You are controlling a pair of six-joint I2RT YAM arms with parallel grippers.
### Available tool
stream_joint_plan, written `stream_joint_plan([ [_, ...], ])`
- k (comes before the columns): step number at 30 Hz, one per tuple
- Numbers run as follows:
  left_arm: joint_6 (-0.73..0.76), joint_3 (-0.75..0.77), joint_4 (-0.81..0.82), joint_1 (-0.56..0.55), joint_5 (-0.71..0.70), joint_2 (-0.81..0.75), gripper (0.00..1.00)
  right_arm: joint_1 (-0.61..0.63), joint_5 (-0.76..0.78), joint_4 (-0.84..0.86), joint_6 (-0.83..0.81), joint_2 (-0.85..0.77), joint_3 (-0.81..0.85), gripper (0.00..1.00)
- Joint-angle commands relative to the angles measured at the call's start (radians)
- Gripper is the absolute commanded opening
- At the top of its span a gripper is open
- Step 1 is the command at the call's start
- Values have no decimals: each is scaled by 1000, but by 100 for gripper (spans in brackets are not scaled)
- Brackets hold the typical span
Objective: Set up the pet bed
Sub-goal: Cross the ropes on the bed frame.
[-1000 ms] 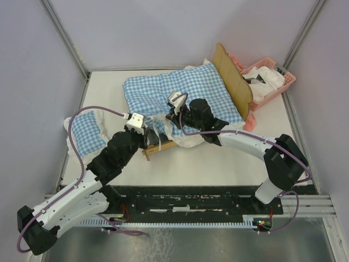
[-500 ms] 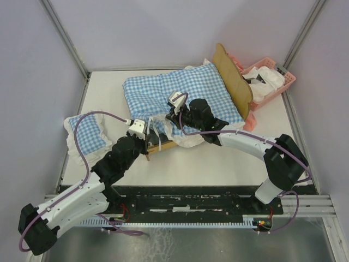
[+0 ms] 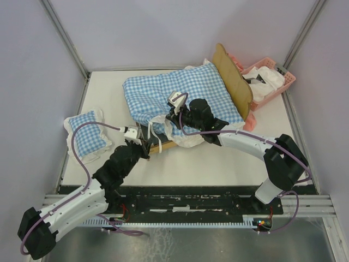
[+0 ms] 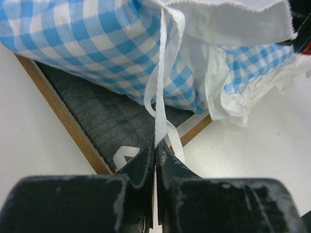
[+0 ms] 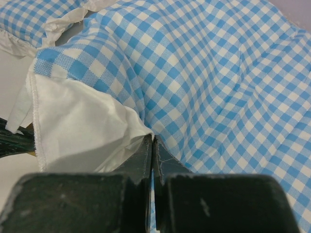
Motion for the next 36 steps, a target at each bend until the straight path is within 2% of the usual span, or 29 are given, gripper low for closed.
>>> stream_joint_plan([
  [1, -42, -22, 235, 2, -7, -22, 3, -10, -5, 34, 9, -10, 10, 2],
  [7, -85, -4, 252, 2, 43, 30, 3, -9, 3, 20, -2, -17, 15, 2],
  [16, -160, -39, 341, 3, 81, 23, 3, -10, -1, 25, -3, -17, 14, 2],
  [26, -118, -49, 381, 6, 64, 78, 3, -10, -1, 28, -2, -20, 12, 2],
  [36, -65, -19, 164, 7, 37, 88, 3, -9, 4, 17, -21, -14, 10, 2],
])
